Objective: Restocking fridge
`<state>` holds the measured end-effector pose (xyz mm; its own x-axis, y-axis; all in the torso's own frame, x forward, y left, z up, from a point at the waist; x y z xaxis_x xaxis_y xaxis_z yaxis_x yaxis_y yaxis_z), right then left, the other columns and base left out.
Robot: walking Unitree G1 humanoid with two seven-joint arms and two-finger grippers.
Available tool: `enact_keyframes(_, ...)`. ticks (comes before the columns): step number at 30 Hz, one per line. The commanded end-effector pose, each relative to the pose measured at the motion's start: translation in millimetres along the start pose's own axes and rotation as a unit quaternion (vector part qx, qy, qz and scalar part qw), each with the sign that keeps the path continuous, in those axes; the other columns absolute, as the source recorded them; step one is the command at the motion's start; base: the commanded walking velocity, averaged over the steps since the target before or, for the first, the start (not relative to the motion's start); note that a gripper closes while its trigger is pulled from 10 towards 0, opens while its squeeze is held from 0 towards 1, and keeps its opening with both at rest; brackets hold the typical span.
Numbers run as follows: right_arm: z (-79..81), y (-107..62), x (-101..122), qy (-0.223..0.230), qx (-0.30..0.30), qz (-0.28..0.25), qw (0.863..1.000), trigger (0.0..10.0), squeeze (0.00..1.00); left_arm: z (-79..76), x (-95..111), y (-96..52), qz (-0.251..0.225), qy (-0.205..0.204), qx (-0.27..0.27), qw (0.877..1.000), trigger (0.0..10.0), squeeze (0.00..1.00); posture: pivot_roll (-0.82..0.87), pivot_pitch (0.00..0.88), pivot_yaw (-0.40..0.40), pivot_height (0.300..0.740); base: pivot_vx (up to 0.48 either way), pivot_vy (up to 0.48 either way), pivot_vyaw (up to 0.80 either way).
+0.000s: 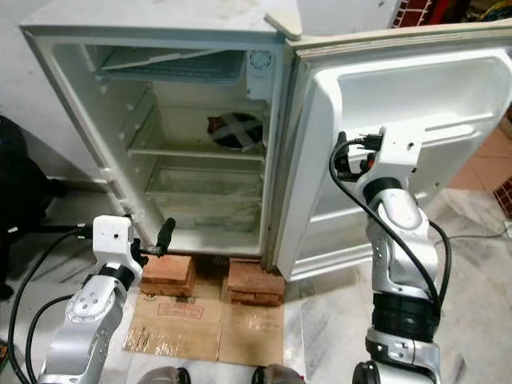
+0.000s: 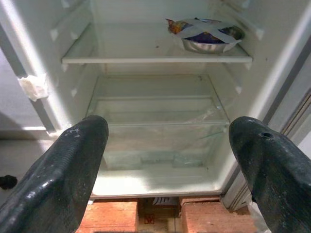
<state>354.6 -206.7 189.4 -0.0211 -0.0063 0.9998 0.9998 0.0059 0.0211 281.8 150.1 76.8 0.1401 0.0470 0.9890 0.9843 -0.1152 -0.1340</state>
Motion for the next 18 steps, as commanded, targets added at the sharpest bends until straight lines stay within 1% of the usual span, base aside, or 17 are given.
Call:
enact_keyframes(1, 33.2, 1.6, -22.8, 0.024, 0.074, 0.042, 0.996, 10.0, 0.00, 2.6, 3.8, -0.8, -0.007, 0.004, 0.005, 1.000, 10.0, 0.00, 0.03, 0.103, 0.013, 0.740, 0.000, 0.000, 0.00)
enact_keyframes(3, 35.6, 1.6, -20.8, 0.030, 0.080, 0.038, 0.996, 10.0, 0.00, 2.7, 3.8, -0.9, -0.007, 0.004, 0.005, 1.000, 10.0, 0.00, 0.03, 0.103, 0.013, 0.740, 0.000, 0.000, 0.00)
enact_keyframes(4, 39.5, 1.3, -18.6, 0.030, 0.092, 0.032, 0.995, 10.0, 0.00, 2.8, 3.9, -0.9, -0.008, 0.004, 0.005, 1.000, 10.0, 0.00, 0.03, 0.103, 0.013, 0.740, 0.000, 0.000, 0.00)
enact_keyframes(5, 52.1, -1.1, -11.8, 0.033, 0.133, 0.017, 0.990, 10.0, 0.00, 3.0, 4.2, -0.7, -0.008, 0.004, 0.006, 1.000, 10.0, 0.00, 0.03, 0.102, 0.014, 0.740, 0.000, 0.000, 0.00)
enact_keyframes(6, 52.1, -1.1, -11.8, 0.033, 0.133, 0.017, 0.990, 10.0, 0.00, 3.0, 4.2, -0.7, -0.008, 0.004, 0.006, 1.000, 10.0, 0.00, 0.03, 0.102, 0.014, 0.740, 0.000, 0.000, 0.00)
enact_keyframes(8, 69.5, -8.5, -0.2, 0.051, 0.197, -0.008, 0.979, 10.0, 0.00, 3.0, 4.8, 0.2, -0.008, 0.004, 0.005, 1.000, 10.0, 0.00, 0.02, 0.102, 0.016, 0.740, 0.000, 0.000, 0.00)
enact_keyframes(13, 80.9, -17.3, 5.3, 0.037, 0.252, -0.017, 0.967, 10.0, 0.00, 2.5, 5.0, 2.5, -0.009, 0.004, 0.004, 1.000, 10.0, 0.00, 0.01, 0.099, 0.022, 0.740, 0.000, 0.000, 0.00)
enact_keyframes(18, 87.5, -26.2, 5.3, 0.021, 0.284, -0.020, 0.959, 10.0, 0.00, 2.0, 5.4, 9.0, -0.007, 0.015, 0.013, 1.000, 10.0, 0.00, -0.01, 0.094, 0.033, 0.740, 0.000, 0.000, 0.00)
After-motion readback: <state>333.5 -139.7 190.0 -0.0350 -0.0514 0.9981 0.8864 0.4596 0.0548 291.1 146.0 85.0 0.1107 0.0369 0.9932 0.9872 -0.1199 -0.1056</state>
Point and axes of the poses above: a point about 5 cm out from each wrist's last joint towards the gripper, its own y axis pointing out of the wrist towards the gripper, its own x axis along the axis of the wrist's last joint, z = x × y, the point moved 3 cm from there along y, pointing out of the wrist towards the gripper, and after that the axes turned 3 degrees about -y, right-handed, at the moved point
